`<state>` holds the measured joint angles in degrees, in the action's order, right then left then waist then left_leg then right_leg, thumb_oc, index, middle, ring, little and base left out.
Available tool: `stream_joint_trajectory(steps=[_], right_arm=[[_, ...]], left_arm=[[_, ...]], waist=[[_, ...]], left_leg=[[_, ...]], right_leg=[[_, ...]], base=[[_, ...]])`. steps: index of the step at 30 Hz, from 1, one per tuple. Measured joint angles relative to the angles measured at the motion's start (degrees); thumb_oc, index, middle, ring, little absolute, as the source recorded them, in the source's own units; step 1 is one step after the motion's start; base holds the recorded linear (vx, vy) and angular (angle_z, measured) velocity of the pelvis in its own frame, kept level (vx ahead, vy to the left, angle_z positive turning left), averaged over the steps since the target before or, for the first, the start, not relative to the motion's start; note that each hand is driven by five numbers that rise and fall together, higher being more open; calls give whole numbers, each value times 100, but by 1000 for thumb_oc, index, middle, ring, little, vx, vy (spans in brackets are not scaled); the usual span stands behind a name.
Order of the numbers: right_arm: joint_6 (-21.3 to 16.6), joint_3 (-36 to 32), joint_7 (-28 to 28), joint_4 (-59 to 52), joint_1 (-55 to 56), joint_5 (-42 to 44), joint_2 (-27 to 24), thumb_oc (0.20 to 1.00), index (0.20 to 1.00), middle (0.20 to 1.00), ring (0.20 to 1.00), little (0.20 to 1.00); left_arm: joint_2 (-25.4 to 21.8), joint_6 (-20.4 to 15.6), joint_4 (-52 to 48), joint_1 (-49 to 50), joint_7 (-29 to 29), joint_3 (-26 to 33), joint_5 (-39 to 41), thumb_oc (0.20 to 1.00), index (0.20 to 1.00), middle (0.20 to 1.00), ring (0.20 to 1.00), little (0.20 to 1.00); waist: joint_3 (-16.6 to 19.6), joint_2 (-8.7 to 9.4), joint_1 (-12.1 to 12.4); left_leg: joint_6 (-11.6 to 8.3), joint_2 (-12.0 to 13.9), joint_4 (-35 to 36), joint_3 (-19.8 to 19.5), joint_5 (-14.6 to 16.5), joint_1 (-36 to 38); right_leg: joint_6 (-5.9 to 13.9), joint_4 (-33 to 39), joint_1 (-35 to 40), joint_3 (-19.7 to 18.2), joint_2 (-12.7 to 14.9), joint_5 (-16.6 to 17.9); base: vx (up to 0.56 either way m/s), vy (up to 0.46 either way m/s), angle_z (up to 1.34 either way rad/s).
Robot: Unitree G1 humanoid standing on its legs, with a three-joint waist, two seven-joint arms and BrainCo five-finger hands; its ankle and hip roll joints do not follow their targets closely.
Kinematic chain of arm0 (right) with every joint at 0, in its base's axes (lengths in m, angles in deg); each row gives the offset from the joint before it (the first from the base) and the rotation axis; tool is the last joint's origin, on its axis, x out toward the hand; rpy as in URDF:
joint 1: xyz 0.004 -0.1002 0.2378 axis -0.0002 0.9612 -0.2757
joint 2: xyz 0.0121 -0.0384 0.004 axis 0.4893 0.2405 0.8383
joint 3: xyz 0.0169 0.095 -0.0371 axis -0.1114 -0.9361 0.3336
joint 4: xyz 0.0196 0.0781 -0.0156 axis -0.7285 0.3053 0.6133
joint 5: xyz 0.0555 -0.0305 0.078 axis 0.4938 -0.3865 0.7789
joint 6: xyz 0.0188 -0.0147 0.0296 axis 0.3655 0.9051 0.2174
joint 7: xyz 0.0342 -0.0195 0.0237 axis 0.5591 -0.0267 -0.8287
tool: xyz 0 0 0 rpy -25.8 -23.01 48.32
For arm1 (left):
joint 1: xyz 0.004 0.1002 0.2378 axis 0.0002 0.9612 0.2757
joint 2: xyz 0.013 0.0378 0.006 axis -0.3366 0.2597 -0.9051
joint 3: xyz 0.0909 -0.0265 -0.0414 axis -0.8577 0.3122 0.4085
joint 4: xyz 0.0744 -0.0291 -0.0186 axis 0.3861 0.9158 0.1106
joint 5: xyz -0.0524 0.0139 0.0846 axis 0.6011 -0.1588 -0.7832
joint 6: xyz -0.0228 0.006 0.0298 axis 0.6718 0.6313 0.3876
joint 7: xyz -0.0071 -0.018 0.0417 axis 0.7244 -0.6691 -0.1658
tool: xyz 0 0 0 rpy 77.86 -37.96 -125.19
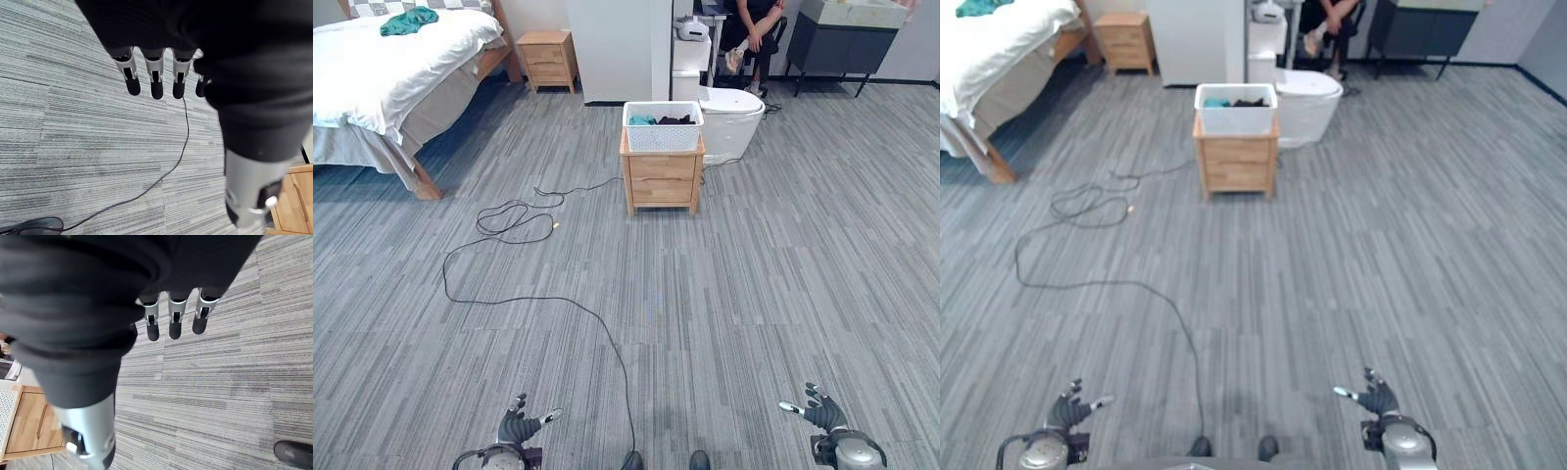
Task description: Grab the laundry basket,head to the washer,open it,put in the laundry and shut it.
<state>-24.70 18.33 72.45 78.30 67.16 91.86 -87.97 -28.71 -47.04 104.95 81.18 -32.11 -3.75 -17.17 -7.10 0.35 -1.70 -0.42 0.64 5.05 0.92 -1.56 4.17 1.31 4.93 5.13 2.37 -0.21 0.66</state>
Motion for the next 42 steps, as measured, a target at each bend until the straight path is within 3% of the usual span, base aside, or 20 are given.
stream_joint_trajectory(steps=[9, 16, 19, 25, 26, 28, 32, 36, 38, 39, 40, 41, 42], right_arm=[[9, 1, 101, -3, 29, 1, 14, 1000, 1000, 1000, 1000, 1000], [82, 6, 118, 21, -196, 8, 189, 1000, 1000, 1000, 1000, 1000], [94, 6, 126, 22, -328, 10, 222, 1000, 1000, 1000, 1000, 1000], [102, 67, 141, -7, -645, 8, 226, 1000, 1000, 1000, 1000, 1000], [103, 209, 149, -28, -740, 7, 227, 1000, 1000, 1000, 1000, 1000], [106, 254, 144, -70, -697, 5, 234, 1000, 1000, 1000, 1000, 1000], [108, 445, 185, -118, -661, 4, 229, 1000, 1000, 1000, 1000, 1000], [126, 450, 222, -94, -544, -6, 256, 1000, 1000, 1000, 1000, 1000], [141, 442, 223, -58, -361, -7, 241, 1000, 1000, 1000, 1000, 1000], [141, 431, 225, -12, -359, -7, 206, 1000, 1000, 1000, 1000, 1000], [144, 395, 225, 10, -312, -7, 200, 1000, 1000, 1000, 1000, 1000], [143, 395, 219, 5, -294, -7, 212, 1000, 1000, 1000, 1000, 1000], [140, 364, 221, 7, -427, -6, 205, 1000, 1000, 1000, 1000, 1000]], left_arm=[[13, 38, -2, -6, -4, -16, -1, 1000, 1000, 1000, 1000, 1000], [-2, 41, -1, -286, -95, 8, 3, 1000, 1000, 1000, 1000, 1000], [-6, 42, 0, -386, -103, 54, 4, 1000, 1000, 1000, 1000, 1000], [-135, 39, 9, -565, -114, 140, 3, 1000, 1000, 1000, 1000, 1000], [-147, 43, 46, -618, -123, 153, 2, 1000, 1000, 1000, 1000, 1000], [-137, 44, 53, -669, -140, 137, 3, 1000, 1000, 1000, 1000, 1000], [-80, 43, 357, -739, -155, 59, 2, 1000, 1000, 1000, 1000, 1000], [48, 76, 583, -709, -144, 31, 1, 1000, 1000, 1000, 1000, 1000], [62, 79, 503, -614, -130, -3, -5, 1000, 1000, 1000, 1000, 1000], [118, 82, 497, -618, -128, -38, -8, 1000, 1000, 1000, 1000, 1000], [192, 104, 454, -555, -106, -147, -8, 1000, 1000, 1000, 1000, 1000], [195, 101, 373, -543, -100, -159, -8, 1000, 1000, 1000, 1000, 1000], [234, 105, 319, -538, -88, -155, -8, 1000, 1000, 1000, 1000, 1000]], waist=[[-33, 67, 3], [-138, 335, 19], [-161, 360, 6], [-471, 344, -17], [-619, 318, 10], [-686, 340, -5], [-749, 384, -63], [-798, 383, -184], [-803, 380, -288], [-794, 251, -296], [-734, 21, -350], [-728, 39, -355], [-725, 0, -315]], left_leg=[[53, -36, -30, 64, 15, -88], [94, -49, -37, 325, 88, -199], [131, -76, -38, 390, 83, -307], [323, -95, -111, 561, 220, -413], [415, -108, -207, 604, 261, -392], [468, -188, -199, 612, 361, -306], [497, -335, -213, 591, 502, -231], [422, -446, -269, 411, 820, 48], [297, -403, -252, 156, 1000, 447], [237, -260, -196, 83, 1105, 565], [15, -37, -401, -66, 1258, 668], [6, -11, -579, -58, 1262, 676], [-105, 91, -1147, -74, 1271, 575]], right_leg=[[11, -17, -119, -100, 20, 15], [19, -98, -397, -330, 27, 51], [23, -199, -559, -385, 50, 58], [222, -1327, -1273, -413, 48, -60], [382, -2115, -1669, -291, 119, -281], [368, -2704, -2061, -59, 268, -557], [496, -1817, -2654, 112, 493, -454], [601, -718, -2745, 369, 633, -356], [470, -719, -2561, 373, 639, -50], [419, -851, -2496, 371, 535, 225], [354, -1009, -2389, 456, 346, 383], [239, -985, -2290, 476, 327, 695], [-123, -948, -2058, 531, 225, 886]], base=[[18, 40, -5], [38, 88, -18], [46, 107, -21], [76, 87, -18], [274, 29, -13], [262, 6, -11], [274, -55, 7], [303, -124, 29], [427, -215, 67], [340, -225, 53], [312, -239, 53], [242, -222, 58], [214, -195, 24]])
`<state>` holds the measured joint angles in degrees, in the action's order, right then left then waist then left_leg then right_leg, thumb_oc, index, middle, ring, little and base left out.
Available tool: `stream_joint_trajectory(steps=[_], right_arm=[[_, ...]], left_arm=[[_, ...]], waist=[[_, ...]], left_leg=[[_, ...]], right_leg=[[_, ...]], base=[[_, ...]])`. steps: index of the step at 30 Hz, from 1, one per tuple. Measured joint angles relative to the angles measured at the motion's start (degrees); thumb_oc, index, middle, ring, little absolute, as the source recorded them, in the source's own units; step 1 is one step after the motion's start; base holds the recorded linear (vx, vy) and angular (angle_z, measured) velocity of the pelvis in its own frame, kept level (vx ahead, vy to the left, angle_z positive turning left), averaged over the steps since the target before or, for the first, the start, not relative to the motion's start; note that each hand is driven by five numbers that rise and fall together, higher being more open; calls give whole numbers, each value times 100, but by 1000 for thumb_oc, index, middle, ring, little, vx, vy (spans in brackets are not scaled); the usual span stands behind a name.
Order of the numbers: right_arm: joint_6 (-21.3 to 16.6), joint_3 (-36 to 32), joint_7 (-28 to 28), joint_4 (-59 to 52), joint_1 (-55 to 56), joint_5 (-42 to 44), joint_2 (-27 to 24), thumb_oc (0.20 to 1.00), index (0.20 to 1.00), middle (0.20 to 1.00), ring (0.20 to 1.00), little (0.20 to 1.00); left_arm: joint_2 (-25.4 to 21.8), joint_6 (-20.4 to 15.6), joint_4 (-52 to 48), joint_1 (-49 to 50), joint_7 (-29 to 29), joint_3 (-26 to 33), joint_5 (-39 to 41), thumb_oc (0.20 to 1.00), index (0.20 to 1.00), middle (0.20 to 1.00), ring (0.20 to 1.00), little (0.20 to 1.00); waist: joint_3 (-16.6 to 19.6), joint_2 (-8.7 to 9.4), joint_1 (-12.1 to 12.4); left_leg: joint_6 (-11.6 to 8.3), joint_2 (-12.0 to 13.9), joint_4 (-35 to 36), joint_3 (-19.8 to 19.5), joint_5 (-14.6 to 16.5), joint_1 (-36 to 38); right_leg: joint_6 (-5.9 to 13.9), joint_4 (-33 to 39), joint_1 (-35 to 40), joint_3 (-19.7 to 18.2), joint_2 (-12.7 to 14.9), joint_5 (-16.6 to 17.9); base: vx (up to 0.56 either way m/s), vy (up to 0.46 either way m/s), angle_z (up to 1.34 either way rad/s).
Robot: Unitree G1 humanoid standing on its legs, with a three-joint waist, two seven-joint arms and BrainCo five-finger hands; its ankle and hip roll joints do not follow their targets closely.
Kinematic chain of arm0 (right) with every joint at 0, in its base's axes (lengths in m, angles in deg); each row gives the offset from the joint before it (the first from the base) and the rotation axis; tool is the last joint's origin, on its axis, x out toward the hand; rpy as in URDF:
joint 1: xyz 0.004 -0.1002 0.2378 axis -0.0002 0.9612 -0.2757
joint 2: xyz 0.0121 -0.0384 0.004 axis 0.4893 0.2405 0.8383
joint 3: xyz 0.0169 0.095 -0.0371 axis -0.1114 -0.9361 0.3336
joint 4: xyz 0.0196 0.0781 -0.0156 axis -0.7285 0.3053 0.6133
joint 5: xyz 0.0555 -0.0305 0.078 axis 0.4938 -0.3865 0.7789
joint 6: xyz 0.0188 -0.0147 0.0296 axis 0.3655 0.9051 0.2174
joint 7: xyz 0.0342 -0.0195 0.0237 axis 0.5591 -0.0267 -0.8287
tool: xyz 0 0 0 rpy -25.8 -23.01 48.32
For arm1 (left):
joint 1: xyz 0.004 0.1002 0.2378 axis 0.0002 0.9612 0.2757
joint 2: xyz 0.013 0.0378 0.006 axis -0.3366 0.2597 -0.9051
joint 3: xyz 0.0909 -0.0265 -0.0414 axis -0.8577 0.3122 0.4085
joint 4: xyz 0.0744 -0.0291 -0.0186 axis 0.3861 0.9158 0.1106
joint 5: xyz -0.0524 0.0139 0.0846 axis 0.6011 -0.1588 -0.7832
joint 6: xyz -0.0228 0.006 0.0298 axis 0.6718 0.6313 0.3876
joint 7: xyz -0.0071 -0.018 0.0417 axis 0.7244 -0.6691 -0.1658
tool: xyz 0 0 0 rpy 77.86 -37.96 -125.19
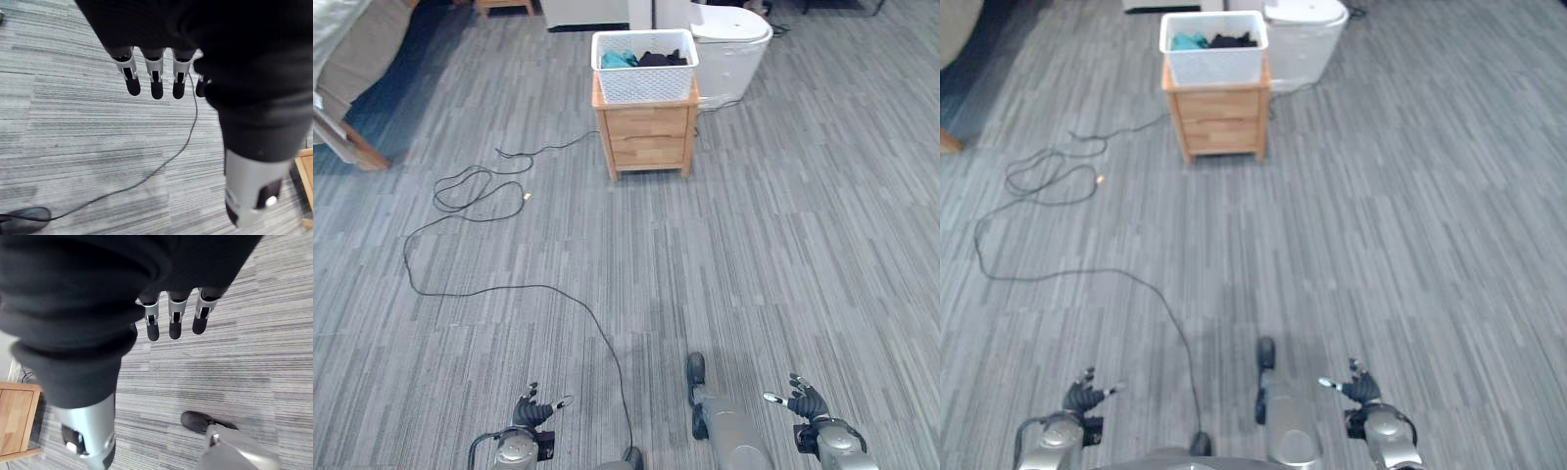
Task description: Grab the laundry basket,head to the washer,open it,put in the laundry and shut it.
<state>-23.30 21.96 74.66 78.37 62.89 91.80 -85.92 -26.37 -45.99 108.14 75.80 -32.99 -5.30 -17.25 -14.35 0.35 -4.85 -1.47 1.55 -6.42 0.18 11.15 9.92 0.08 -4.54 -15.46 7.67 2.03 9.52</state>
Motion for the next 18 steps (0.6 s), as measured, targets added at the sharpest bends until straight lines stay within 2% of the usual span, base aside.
stream_joint_trajectory(steps=[1, 2, 3, 4, 6, 7, 9, 10, 11, 12, 13, 15, 16, 17, 18], right_arm=[[-7, -35, -3, -18, -12, 2, 9, 1000, 1000, 1000, 1000, 1000], [-61, -31, 1, -35, -149, 3, -29, 1000, 1000, 1000, 1000, 1000], [-102, -46, 14, -48, -247, 7, -81, 1000, 1000, 1000, 1000, 1000], [-138, -60, 21, -67, -314, 8, -113, 1000, 1000, 1000, 1000, 1000], [-140, -99, 59, -51, -392, 17, -143, 1000, 1000, 1000, 1000, 1000], [-133, -97, 75, -30, -452, 19, -135, 1000, 1000, 1000, 1000, 1000], [-172, -95, 120, -35, -525, 23, -141, 1000, 1000, 1000, 1000, 1000], [-163, -18, 151, 160, -568, 25, -138, 1000, 1000, 1000, 1000, 1000], [-127, 47, 142, 409, -575, 24, -106, 1000, 1000, 1000, 1000, 1000], [-117, 99, 155, 603, -459, 24, -69, 1000, 1000, 1000, 1000, 1000], [-109, 104, 160, 647, -298, 22, -62, 1000, 1000, 1000, 1000, 1000], [-103, 91, 177, 644, -202, 16, -92, 1000, 1000, 1000, 1000, 1000], [-55, 73, 171, 618, -197, 1, -78, 1000, 1000, 1000, 1000, 1000], [-42, 87, 173, 531, -136, 1, -27, 1000, 1000, 1000, 1000, 1000], [-66, 120, 173, 283, -58, 0, 1, 1000, 1000, 1000, 1000, 1000]], left_arm=[[-1, 3, -12, -21, 10, -22, 0, 1000, 1000, 1000, 1000, 1000], [13, -2, -55, -17, 14, -34, 0, 1000, 1000, 1000, 1000, 1000], [31, 1, -42, -12, 25, -62, -1, 1000, 1000, 1000, 1000, 1000], [37, 6, -33, -65, 31, -71, -2, 1000, 1000, 1000, 1000, 1000], [-2, -9, -36, -335, 29, -153, -4, 1000, 1000, 1000, 1000, 1000], [-22, -43, -52, -454, 28, -157, -4, 1000, 1000, 1000, 1000, 1000], [-24, -69, -97, -492, 34, -179, -9, 1000, 1000, 1000, 1000, 1000], [-67, -81, -98, -587, 26, -223, -15, 1000, 1000, 1000, 1000, 1000], [-62, -77, -52, -602, 20, -194, -15, 1000, 1000, 1000, 1000, 1000], [-57, -62, 134, -461, -7, -188, -9, 1000, 1000, 1000, 1000, 1000], [-58, -60, 212, -310, -16, -130, -9, 1000, 1000, 1000, 1000, 1000], [-84, -39, 279, -167, -34, -65, -3, 1000, 1000, 1000, 1000, 1000], [-76, -19, 273, -31, -31, 105, -4, 1000, 1000, 1000, 1000, 1000], [-70, 16, 275, 212, -47, 286, -6, 1000, 1000, 1000, 1000, 1000], [-109, 51, 290, 397, -57, 336, -8, 1000, 1000, 1000, 1000, 1000]], waist=[[14, 30, 1], [44, 85, 57], [76, 51, 41], [87, 57, 34], [65, 171, 75], [7, 302, 96], [11, 378, 67], [11, 374, 117], [-27, 311, 253], [-71, 131, 365], [-48, 36, 467], [-16, 10, 668], [11, 56, 691], [104, 190, 753], [277, 327, 663]], left_leg=[[-75, 18, -572, 40, -23, -213], [-296, 73, -1513, 95, -137, -563], [-341, 134, -1909, 69, -122, -756], [-381, 174, -2071, 69, -98, -898], [-307, 147, -2268, 268, 23, -1342], [-265, 73, -2021, 316, 81, -1567], [-195, -17, -1423, 411, -32, -2081], [-248, -104, -232, 398, -671, -2744], [-286, -76, 563, 387, -1163, -3069], [-388, 47, 1143, 406, -1406, -3312], [-430, 84, 1145, 482, -1382, -3427], [-399, 142, 1011, 774, -1325, -3572], [-180, 146, 788, 939, -1240, -3449], [68, 140, 330, 1017, -1213, -3258], [162, -11, 144, 1064, -1499, -3108]], right_leg=[[-65, 81, 133, 13, -49, -46], [-330, 218, 369, -28, -68, 12], [-445, 295, 518, -43, -127, -78], [-533, 329, 603, -46, -148, -153], [-616, 539, 817, -62, -136, -252], [-581, 708, 1004, -42, -111, -211], [-605, 909, 1391, 18, -159, -295], [-579, 920, 1514, 30, -201, -709], [-519, 952, 1637, 37, -336, -849], [-548, 953, 2114, 35, -549, -1158], [-537, 953, 2387, 6, -635, -1381], [-475, 953, 2708, -189, -605, -1666], [-392, 930, 2884, -340, -506, -1830], [-278, 918, 3098, -543, -330, -2011], [-71, 855, 3293, -667, -144, -2199]], base=[[209, -176, -2], [201, -169, -21], [191, -147, -20], [194, -119, 7], [151, -62, 14], [124, -22, -3], [312, -23, -1], [522, 2, 8], [462, 41, 1], [661, 108, -20], [725, 212, -37], [705, 242, -55], [453, 188, -83], [418, 197, -89], [392, 187, -73]])
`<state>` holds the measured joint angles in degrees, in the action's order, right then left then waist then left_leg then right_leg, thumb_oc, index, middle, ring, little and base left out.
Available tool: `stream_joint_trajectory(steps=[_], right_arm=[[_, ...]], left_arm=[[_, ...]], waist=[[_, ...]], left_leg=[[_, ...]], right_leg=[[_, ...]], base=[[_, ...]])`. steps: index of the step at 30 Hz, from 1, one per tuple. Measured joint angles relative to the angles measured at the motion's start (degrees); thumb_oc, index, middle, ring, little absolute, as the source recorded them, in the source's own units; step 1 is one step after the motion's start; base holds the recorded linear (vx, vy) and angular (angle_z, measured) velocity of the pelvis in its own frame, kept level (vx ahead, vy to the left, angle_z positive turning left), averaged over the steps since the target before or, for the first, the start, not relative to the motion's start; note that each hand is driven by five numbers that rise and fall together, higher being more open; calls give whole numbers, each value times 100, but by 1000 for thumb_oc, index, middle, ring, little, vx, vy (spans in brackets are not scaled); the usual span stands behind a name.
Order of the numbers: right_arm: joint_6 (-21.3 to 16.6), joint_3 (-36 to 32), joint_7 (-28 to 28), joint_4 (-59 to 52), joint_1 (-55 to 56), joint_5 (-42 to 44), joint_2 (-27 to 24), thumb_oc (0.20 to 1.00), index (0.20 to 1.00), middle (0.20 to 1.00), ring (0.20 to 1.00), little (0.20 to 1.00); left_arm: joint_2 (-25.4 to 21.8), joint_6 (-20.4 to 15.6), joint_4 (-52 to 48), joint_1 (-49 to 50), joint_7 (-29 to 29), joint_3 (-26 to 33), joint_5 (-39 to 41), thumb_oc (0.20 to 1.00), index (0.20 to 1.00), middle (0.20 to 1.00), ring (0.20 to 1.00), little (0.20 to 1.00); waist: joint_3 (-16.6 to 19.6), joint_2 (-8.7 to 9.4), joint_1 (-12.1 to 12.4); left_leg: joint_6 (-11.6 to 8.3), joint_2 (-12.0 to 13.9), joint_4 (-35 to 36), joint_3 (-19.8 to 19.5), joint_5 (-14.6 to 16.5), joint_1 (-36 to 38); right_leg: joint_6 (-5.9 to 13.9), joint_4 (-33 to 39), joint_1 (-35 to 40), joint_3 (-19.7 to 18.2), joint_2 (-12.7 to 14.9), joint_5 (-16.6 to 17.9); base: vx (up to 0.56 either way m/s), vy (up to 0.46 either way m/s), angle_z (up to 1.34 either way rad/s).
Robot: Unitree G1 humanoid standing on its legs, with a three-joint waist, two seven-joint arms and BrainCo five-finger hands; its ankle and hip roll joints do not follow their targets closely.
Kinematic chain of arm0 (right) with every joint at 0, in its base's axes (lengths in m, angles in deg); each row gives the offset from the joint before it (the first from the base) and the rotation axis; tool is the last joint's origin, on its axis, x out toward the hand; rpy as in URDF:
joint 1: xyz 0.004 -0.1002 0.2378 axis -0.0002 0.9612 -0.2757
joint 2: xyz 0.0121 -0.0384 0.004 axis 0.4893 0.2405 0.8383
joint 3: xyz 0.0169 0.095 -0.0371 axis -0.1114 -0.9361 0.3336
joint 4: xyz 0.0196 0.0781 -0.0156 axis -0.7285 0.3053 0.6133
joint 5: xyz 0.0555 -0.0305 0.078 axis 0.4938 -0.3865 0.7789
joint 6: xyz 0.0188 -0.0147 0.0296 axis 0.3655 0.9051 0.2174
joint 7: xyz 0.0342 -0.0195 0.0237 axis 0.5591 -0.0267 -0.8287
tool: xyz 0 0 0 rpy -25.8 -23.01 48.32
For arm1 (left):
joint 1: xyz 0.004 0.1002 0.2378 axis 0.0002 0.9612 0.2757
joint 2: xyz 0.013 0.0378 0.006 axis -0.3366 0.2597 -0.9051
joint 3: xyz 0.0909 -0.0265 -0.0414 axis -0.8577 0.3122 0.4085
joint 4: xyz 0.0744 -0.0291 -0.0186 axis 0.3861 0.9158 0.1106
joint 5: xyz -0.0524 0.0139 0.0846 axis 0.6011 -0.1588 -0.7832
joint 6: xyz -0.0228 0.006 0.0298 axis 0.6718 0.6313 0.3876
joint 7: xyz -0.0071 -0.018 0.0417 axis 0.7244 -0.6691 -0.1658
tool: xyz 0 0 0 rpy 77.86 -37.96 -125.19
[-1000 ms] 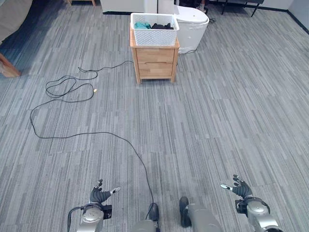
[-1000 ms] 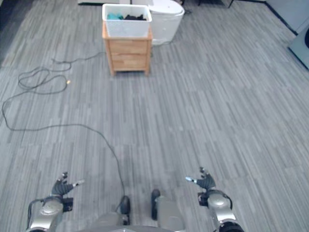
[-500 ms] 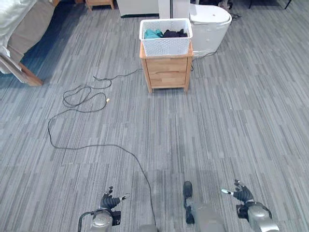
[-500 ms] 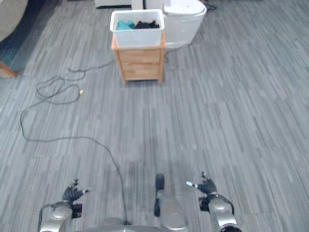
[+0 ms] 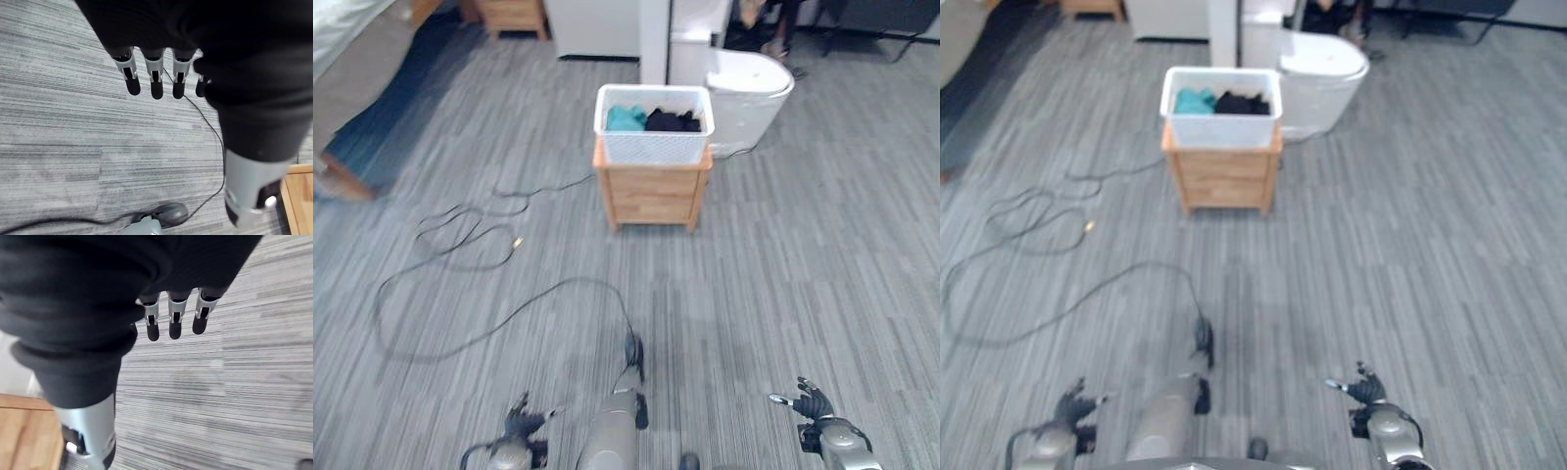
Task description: Grab the laundry basket,head to the washer,open it,put in the laundry and shut it.
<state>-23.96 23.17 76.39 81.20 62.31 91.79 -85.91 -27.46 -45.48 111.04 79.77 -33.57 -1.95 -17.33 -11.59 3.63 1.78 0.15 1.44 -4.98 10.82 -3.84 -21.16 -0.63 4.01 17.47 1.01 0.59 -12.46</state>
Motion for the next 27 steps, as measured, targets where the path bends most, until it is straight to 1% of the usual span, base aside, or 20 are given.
stream_joint_trajectory(steps=[1, 3, 4, 5, 7, 9, 11, 12, 13, 15, 17, 18, 19, 20, 22, 23, 24, 25, 26, 27], right_arm=[[5, 17, -7, -142, 48, 0, 27, 1000, 1000, 1000, 1000, 1000], [11, 79, -48, -300, 49, -4, 70, 1000, 1000, 1000, 1000, 1000], [7, 149, -54, -390, 19, -4, 141, 1000, 1000, 1000, 1000, 1000], [3, 202, -53, -644, -28, -4, 246, 1000, 1000, 1000, 1000, 1000], [-19, 203, -58, -763, -134, -4, 278, 1000, 1000, 1000, 1000, 1000], [-74, 199, -59, -852, -348, -7, 265, 1000, 1000, 1000, 1000, 1000], [-98, 203, -61, -989, -410, -17, 233, 1000, 1000, 1000, 1000, 1000], [-103, 209, -59, -982, -370, -53, 243, 1000, 1000, 1000, 1000, 1000], [-102, 237, -66, -966, -329, -67, 195, 1000, 1000, 1000, 1000, 1000], [-66, 258, -68, -908, -295, -66, 202, 1000, 1000, 1000, 1000, 1000], [-15, 236, -66, -887, -148, -67, 200, 1000, 1000, 1000, 1000, 1000], [19, 228, -76, -790, -58, -70, 206, 1000, 1000, 1000, 1000, 1000], [32, 189, -91, -705, -68, -72, 202, 1000, 1000, 1000, 1000, 1000], [42, 176, -97, -634, -73, -72, 196, 1000, 1000, 1000, 1000, 1000], [48, 152, -113, -610, -17, -75, 186, 1000, 1000, 1000, 1000, 1000], [54, 139, -129, -582, 7, -74, 168, 1000, 1000, 1000, 1000, 1000], [67, 130, -161, -531, -39, -73, 131, 1000, 1000, 1000, 1000, 1000], [64, 124, -171, -545, -17, -73, 130, 1000, 1000, 1000, 1000, 1000], [36, 75, -173, -578, 11, -72, 113, 1000, 1000, 1000, 1000, 1000], [33, 48, -170, -546, -80, -66, 22, 1000, 1000, 1000, 1000, 1000]], left_arm=[[-17, 11, 26, -36, -4, 28, -2, 1000, 1000, 1000, 1000, 1000], [-58, -4, -44, -282, 4, -50, -7, 1000, 1000, 1000, 1000, 1000], [-137, -11, -76, -420, 5, -77, -7, 1000, 1000, 1000, 1000, 1000], [-311, -53, -162, -680, 13, -203, -10, 1000, 1000, 1000, 1000, 1000], [-371, -111, -170, -954, 12, -275, -23, 1000, 1000, 1000, 1000, 1000], [-358, -108, -134, -989, 0, -345, -27, 1000, 1000, 1000, 1000, 1000], [-321, -116, -145, -966, 3, -446, -36, 1000, 1000, 1000, 1000, 1000], [-331, -116, -154, -971, 11, -511, -51, 1000, 1000, 1000, 1000, 1000], [-289, -138, -159, -932, 4, -528, -51, 1000, 1000, 1000, 1000, 1000], [-250, -107, 66, -896, 7, -524, -51, 1000, 1000, 1000, 1000, 1000], [-226, -26, 125, -704, 24, -506, -51, 1000, 1000, 1000, 1000, 1000], [-221, -31, 141, -636, 18, -470, -55, 1000, 1000, 1000, 1000, 1000], [-210, -28, 148, -641, 17, -471, -61, 1000, 1000, 1000, 1000, 1000], [-201, -27, 148, -639, 28, -475, -65, 1000, 1000, 1000, 1000, 1000], [-142, -30, 94, -585, 26, -482, -95, 1000, 1000, 1000, 1000, 1000], [-60, -30, 63, -633, 41, -496, -106, 1000, 1000, 1000, 1000, 1000], [56, -46, 37, -737, 52, -496, -106, 1000, 1000, 1000, 1000, 1000], [85, -55, 14, -766, 54, -493, -106, 1000, 1000, 1000, 1000, 1000], [103, -56, -52, -726, 55, -492, -107, 1000, 1000, 1000, 1000, 1000], [203, -47, -58, -688, 51, -482, -107, 1000, 1000, 1000, 1000, 1000]], waist=[[59, 153, -38], [88, 218, -5], [141, 284, -22], [182, 350, -60], [177, 347, -124], [82, 206, -194], [-8, 51, -313], [-17, 37, -384], [-7, -40, -428], [-16, -20, -428], [-41, -12, -588], [-89, -33, -621], [-92, 9, -617], [-124, -40, -615], [-120, -19, -633], [-162, -99, -657], [-220, -238, -664], [-198, -197, -679], [-171, -143, -675], [-115, -323, -624]], left_leg=[[63, -150, -187, 100, -84, 10], [632, -245, -236, 165, -395, 258], [645, -306, -151, 180, -300, 422], [678, -382, 91, 121, -244, 674], [707, -470, 259, -35, -206, 946], [786, -521, 589, -174, -64, 1460], [754, -530, 837, -164, -24, 1874], [743, -593, 835, -150, 20, 2011], [582, -578, 798, -167, 370, 2074], [535, -653, 800, -173, 548, 2261], [572, -706, 802, -199, 625, 2505], [401, -694, 761, -245, 898, 2742], [394, -704, 695, -352, 1045, 2822], [394, -716, 659, -407, 1143, 2907], [315, -709, 693, -535, 1218, 3162], [150, -603, 634, -714, 1331, 3368], [21, -408, 254, -857, 1373, 3403], [-112, -394, -149, -842, 1348, 3320], [-197, -381, -575, -747, 1354, 3259], [-255, -169, -848, -666, 1336, 3248]], right_leg=[[161, -254, -21, -6, 234, -118], [241, -1311, -312, -74, 392, -131], [385, -2021, -655, -59, 462, -114], [599, -3152, -1284, -64, 444, -222], [602, -3490, -1788, -22, 438, -222], [584, -3792, -2330, 284, 515, -274], [572, -3550, -2787, 439, 503, -284], [603, -3318, -3121, 460, 517, -260], [651, -2999, -3489, 526, 487, -204], [664, -2000, -3876, 547, 484, 226], [632, -1205, -4036, 651, 510, 711], [626, -887, -4075, 752, 520, 1077], [656, -612, -4017, 870, 538, 1178], [663, -442, -4007, 923, 580, 1205], [693, -396, -3837, 913, 588, 1278], [556, -433, -3610, 788, 557, 1606], [464, -643, -3417, 820, 463, 1798], [287, -646, -3266, 830, 479, 1993], [-74, -621, -3095, 800, 469, 2409], [-155, -614, -2962, 906, 245, 2225]], base=[[334, 172, -44], [253, 145, -42], [227, 139, -28], [251, 141, 10], [285, 132, 10], [269, 93, -14], [327, 63, 18], [477, 49, 34], [371, -3, 26], [256, -21, 9], [527, -114, 51], [559, -142, 50], [465, -154, 37], [318, -126, 31], [451, -204, 50], [413, -229, 87], [386, -236, 98], [357, -236, 84], [335, -235, 37], [297, -200, 11]])
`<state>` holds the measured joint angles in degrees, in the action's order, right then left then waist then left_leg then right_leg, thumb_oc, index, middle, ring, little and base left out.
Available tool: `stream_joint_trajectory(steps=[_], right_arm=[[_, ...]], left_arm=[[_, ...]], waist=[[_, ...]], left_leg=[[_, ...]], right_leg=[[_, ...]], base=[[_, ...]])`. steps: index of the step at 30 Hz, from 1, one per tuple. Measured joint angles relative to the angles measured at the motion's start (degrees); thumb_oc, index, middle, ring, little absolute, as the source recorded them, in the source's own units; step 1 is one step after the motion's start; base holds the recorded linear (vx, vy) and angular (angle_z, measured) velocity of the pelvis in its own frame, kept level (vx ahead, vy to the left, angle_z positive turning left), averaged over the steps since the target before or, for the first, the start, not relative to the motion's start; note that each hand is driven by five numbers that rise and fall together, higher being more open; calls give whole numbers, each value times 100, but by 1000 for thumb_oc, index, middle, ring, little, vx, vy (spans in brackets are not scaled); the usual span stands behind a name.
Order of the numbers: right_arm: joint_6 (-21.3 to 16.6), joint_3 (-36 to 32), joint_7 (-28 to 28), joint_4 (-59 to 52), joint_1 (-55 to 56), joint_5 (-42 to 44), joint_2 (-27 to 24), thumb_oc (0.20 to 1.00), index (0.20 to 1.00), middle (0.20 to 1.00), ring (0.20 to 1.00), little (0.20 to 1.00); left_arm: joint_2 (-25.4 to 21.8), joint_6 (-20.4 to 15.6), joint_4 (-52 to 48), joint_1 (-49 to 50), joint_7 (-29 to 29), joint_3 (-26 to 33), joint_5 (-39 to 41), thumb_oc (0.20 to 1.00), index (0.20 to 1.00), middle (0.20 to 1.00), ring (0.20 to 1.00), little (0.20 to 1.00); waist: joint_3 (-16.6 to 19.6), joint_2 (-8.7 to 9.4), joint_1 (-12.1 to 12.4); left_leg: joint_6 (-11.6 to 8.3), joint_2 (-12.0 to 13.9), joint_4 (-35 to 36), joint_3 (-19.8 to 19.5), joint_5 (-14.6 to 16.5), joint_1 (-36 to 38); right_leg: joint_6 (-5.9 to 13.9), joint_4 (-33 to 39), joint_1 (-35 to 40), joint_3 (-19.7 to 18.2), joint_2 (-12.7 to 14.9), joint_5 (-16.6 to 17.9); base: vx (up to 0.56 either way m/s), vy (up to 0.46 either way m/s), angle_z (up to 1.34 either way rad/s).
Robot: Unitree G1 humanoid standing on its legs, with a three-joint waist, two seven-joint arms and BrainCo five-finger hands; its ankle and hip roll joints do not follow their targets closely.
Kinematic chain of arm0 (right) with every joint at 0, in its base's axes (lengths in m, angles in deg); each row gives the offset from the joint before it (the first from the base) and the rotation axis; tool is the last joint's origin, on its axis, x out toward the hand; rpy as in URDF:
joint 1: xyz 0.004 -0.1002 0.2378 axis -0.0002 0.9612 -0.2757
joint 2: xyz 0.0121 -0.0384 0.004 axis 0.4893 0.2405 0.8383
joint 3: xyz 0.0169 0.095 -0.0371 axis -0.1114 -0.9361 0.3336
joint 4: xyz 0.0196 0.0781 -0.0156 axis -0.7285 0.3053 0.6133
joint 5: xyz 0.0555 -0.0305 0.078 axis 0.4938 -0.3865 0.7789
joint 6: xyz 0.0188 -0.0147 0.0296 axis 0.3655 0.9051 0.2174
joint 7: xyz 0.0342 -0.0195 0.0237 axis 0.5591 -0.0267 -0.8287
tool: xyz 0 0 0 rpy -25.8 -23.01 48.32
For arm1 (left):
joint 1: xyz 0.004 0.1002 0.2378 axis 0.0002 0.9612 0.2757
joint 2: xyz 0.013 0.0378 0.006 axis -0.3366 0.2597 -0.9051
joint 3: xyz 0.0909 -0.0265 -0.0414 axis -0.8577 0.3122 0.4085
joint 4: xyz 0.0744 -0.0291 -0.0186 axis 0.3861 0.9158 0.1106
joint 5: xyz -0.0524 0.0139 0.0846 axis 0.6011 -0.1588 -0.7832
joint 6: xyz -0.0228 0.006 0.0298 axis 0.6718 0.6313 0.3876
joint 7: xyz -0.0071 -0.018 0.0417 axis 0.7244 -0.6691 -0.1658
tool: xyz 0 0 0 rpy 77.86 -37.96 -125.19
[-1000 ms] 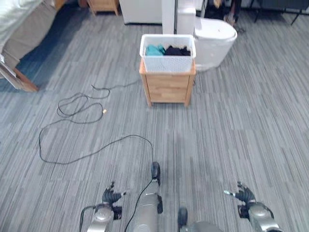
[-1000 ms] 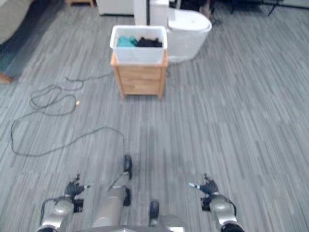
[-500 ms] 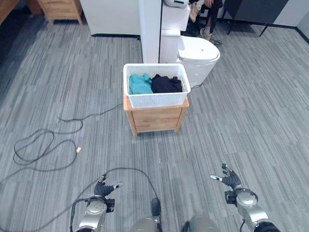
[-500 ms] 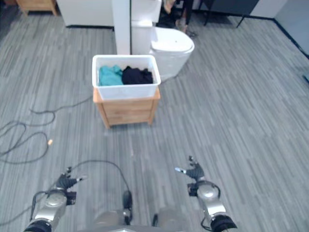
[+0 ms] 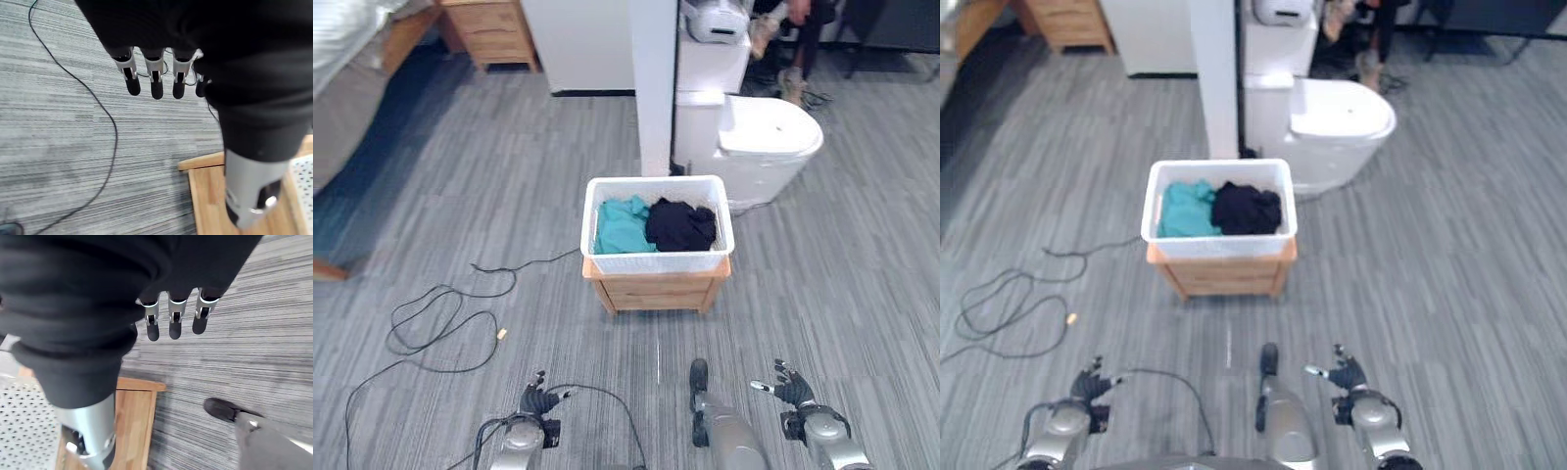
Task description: Grab the laundry basket,head to the washer,open it,put in the laundry and shut it.
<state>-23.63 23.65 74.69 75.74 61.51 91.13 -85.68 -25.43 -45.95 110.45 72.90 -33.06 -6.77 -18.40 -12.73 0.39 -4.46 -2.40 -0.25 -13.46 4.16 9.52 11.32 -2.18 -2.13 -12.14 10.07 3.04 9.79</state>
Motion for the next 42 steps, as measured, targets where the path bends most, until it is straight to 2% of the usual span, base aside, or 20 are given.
stream_joint_trajectory(steps=[1, 2, 3, 4, 6, 7, 9, 10, 11, 12, 13, 15, 17, 21, 25, 28, 31, 35, 38, 42], right_arm=[[-16, -19, -2, -20, -54, 3, -73, 1000, 1000, 1000, 1000, 1000], [-17, -30, 0, -28, -91, 5, -109, 1000, 1000, 1000, 1000, 1000], [-19, -33, 7, -51, -241, 6, -205, 1000, 1000, 1000, 1000, 1000], [-22, -32, 11, -92, -312, 6, -229, 1000, 1000, 1000, 1000, 1000], [-21, -65, 27, -122, -357, 9, -272, 1000, 1000, 1000, 1000, 1000], [-16, -99, 77, -119, -378, 16, -287, 1000, 1000, 1000, 1000, 1000], [-25, -89, 123, -103, -380, 21, -275, 1000, 1000, 1000, 1000, 1000], [-26, -86, 129, 2, -378, 30, -280, 1000, 1000, 1000, 1000, 1000], [-24, -82, 129, 54, -382, 33, -279, 1000, 1000, 1000, 1000, 1000], [-22, -78, 127, 78, -368, 38, -272, 1000, 1000, 1000, 1000, 1000], [-24, -87, 128, 80, -333, 45, -304, 1000, 1000, 1000, 1000, 1000], [3, -98, 135, 85, -90, 52, -374, 1000, 1000, 1000, 1000, 1000], [37, -91, 129, 76, 15, 49, -350, 1000, 1000, 1000, 1000, 1000], [63, -79, 124, -170, -11, -46, -315, 1000, 1000, 1000, 1000, 1000], [26, -69, 137, -537, -243, -203, -334, 1000, 1000, 1000, 1000, 1000], [30, 24, 206, -593, -564, -323, -365, 1000, 1000, 1000, 1000, 1000], [35, 331, 349, -585, -1019, -454, -464, 1000, 1000, 1000, 1000, 1000], [102, 717, 616, 20, -2106, -485, -450, 1000, 1000, 1000, 1000, 1000], [117, 946, 728, 212, -2575, -476, -435, 1000, 1000, 1000, 1000, 1000], [170, 1347, 879, 1056, -3700, -338, -186, 1000, 1000, 1000, 1000, 1000]], left_arm=[[44, 7, -4, 91, 12, -2, 1, 1000, 1000, 1000, 1000, 1000], [52, 8, -9, 122, 12, -2, 1, 1000, 1000, 1000, 1000, 1000], [44, 7, -22, 175, 12, 1, 2, 1000, 1000, 1000, 1000, 1000], [17, 9, -46, 176, 18, -1, 2, 1000, 1000, 1000, 1000, 1000], [-24, 8, -80, 35, 20, -13, 4, 1000, 1000, 1000, 1000, 1000], [-39, 6, -109, -129, 22, -10, 7, 1000, 1000, 1000, 1000, 1000], [-57, 8, -110, -192, 23, -14, 14, 1000, 1000, 1000, 1000, 1000], [-63, 8, -116, -185, 18, -21, 32, 1000, 1000, 1000, 1000, 1000], [-76, 8, -119, -191, 10, -14, 49, 1000, 1000, 1000, 1000, 1000], [-100, 8, -118, -113, 10, -10, 57, 1000, 1000, 1000, 1000, 1000], [-98, 10, -104, -61, 9, -13, 57, 1000, 1000, 1000, 1000, 1000], [-111, 6, -157, -61, 17, -56, 57, 1000, 1000, 1000, 1000, 1000], [-177, 12, -331, -88, 14, -47, 50, 1000, 1000, 1000, 1000, 1000], [-352, 83, -734, -69, 0, -46, 48, 1000, 1000, 1000, 1000, 1000], [-518, 109, -1133, 9, -34, -12, 57, 1000, 1000, 1000, 1000, 1000], [-584, 48, -1480, -30, -248, 40, 67, 1000, 1000, 1000, 1000, 1000], [-584, -5, -1578, -258, -456, 7, 67, 1000, 1000, 1000, 1000, 1000], [-579, -13, -979, -1155, -859, -328, 57, 1000, 1000, 1000, 1000, 1000], [-567, -68, -673, -1609, -1001, -543, 57, 1000, 1000, 1000, 1000, 1000], [-680, -86, 435, -2753, -1308, -911, 56, 1000, 1000, 1000, 1000, 1000]], waist=[[68, -104, -21], [96, -142, -15], [98, -83, 61], [103, 18, 63], [89, 242, 11], [11, 392, 17], [5, 422, -7], [2, 396, 3], [-1, 382, 17], [14, 363, 32], [38, 281, -1], [109, 125, -157], [123, 117, -182], [133, 142, -134], [135, 140, -1], [129, 117, 133], [130, 34, 168], [14, -154, 195], [-148, -243, 276], [-491, -267, 298]], left_leg=[[-68, 173, -364, -6, -40, -132], [-160, 232, -649, -10, -99, -219], [-424, 371, -1388, -30, -143, -534], [-459, 350, -1302, -43, 35, -646], [-381, 266, -977, 2, 189, -1053], [-327, 270, -234, 80, 184, -1345], [-338, 362, 348, 125, -49, -1642], [-375, 420, 798, 137, -500, -1806], [-364, 478, 878, 132, -749, -1848], [-343, 479, 955, 127, -941, -1809], [-285, 507, 944, 94, -1144, -1809], [-188, 507, 978, 16, -1352, -1805], [-90, 481, 1055, 64, -1311, -1673], [169, 170, 1619, 152, -1487, -1416], [197, 31, 1793, 160, -1506, -1341], [204, -14, 1806, 157, -1510, -1338], [225, -3, 1805, 140, -1528, -1557], [267, 61, 1798, 126, -1740, -2058], [256, 110, 1708, 132, -1773, -2311], [202, 200, 1601, 105, -1842, -2699]], right_leg=[[-101, 138, 195, 45, -133, -85], [-140, 258, 337, 56, -213, -112], [-303, 465, 624, -13, -342, -77], [-378, 483, 661, -92, -328, -132], [-430, 680, 825, -129, -234, -186], [-428, 677, 935, -112, -202, -217], [-387, 677, 1061, -93, -267, -242], [-300, 678, 1218, -109, -360, -299], [-223, 680, 1308, -95, -412, -364], [-153, 681, 1422, -58, -455, -517], [-259, 683, 1504, -49, -517, -644], [-192, 682, 1574, -65, -599, -731], [-196, 679, 1560, -141, -585, -721], [164, 679, 1532, -294, -319, -767], [307, 681, 1517, -364, -175, -776], [334, 681, 1514, -365, -136, -784], [341, 681, 1307, -361, -154, -777], [361, 577, 772, -309, -217, -698], [348, 370, 462, -287, -249, -711], [281, 49, -29, -266, -315, -757]], base=[[183, -123, -4], [208, -108, -13], [197, -87, -24], [240, -85, -17], [116, 21, 9], [84, 71, 6], [88, 88, -22], [128, 117, -61], [184, 157, -90], [132, 104, -84], [96, 81, -65], [94, 143, -22], [48, 97, -13], [32, 44, -4], [37, -1, -2], [-13, -39, 1], [-76, -56, 1], [-128, -50, 4], [-93, -41, -2], [-73, -38, -2]])
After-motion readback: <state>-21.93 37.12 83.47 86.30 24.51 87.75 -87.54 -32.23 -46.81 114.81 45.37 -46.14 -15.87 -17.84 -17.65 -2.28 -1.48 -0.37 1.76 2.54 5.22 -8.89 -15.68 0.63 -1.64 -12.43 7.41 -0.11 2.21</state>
